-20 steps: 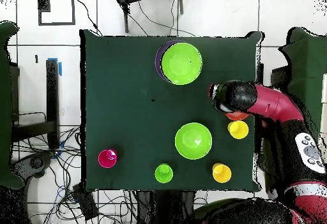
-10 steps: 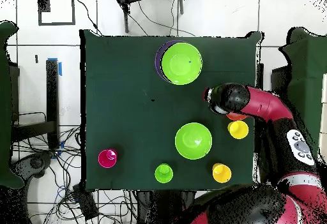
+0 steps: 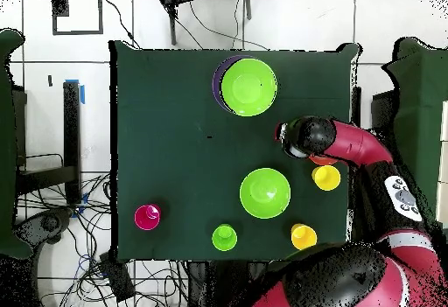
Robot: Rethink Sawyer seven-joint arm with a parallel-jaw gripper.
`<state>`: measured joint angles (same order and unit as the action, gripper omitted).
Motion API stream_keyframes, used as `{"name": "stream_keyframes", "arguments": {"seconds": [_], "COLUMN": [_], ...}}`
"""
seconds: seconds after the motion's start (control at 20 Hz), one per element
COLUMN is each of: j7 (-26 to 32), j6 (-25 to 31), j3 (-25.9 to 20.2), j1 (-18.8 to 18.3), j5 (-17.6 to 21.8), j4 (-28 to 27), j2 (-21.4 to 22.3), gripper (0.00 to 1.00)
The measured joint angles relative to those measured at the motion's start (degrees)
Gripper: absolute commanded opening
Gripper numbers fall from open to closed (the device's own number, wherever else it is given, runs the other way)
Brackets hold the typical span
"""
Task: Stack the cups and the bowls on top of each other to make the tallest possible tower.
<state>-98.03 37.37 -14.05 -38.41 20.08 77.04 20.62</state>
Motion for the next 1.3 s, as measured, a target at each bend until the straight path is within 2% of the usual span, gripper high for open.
{"name": "stream_keyframes", "arguments": {"seconds": [0.3,0.7,0.9,1.2,1.3], "j7": [0.0,0.0,0.0,0.0,0.0], "j6": [0.01,0.01,0.02,0.02,0.01], "j3": [0.01,0.02,0.02,0.01,0.02], "j1": [-0.3,-0.44,-0.44,-0.44,-0.44], "j5": [0.05,0.04,0.05,0.06,0.21], "j4": [0.81,2.78,2.68,0.86,-0.43], "j2": [2.52,8.46,9.7,7.24,5.2], "gripper": [1.0,1.0,1.0,1.0,1.0]}}
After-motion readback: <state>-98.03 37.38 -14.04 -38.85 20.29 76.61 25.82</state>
